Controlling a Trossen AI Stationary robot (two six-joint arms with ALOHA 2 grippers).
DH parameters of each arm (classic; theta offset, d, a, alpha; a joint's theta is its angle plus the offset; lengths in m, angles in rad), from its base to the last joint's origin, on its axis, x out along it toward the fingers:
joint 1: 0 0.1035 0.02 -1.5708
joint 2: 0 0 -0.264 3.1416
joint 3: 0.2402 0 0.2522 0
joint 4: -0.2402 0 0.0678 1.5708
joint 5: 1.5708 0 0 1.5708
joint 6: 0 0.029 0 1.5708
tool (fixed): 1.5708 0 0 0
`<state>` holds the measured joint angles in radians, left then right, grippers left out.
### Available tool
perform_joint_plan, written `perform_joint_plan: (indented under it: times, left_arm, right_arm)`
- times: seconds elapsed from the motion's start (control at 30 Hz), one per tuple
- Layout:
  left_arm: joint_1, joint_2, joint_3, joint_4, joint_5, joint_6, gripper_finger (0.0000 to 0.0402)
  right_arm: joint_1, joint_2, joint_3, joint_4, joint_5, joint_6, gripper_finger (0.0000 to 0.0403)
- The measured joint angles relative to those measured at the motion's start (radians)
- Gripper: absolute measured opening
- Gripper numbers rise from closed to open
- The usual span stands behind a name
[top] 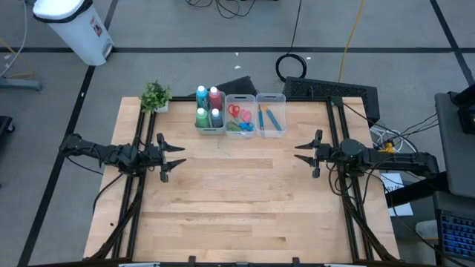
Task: Pick & Place Paint Supplies
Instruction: Return to Home Position
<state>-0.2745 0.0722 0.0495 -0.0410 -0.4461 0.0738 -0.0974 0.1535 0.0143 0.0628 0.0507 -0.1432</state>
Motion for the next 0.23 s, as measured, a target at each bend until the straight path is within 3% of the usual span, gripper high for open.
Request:
perform_joint_plan:
  times: [0.23]
  left_arm:
    - [0.0, 0.0, 0.0, 0.0, 0.0, 0.0, 0.0203]
  right_arm:
    - [0.0, 0.0, 0.0, 0.0, 0.0, 0.0, 0.0135]
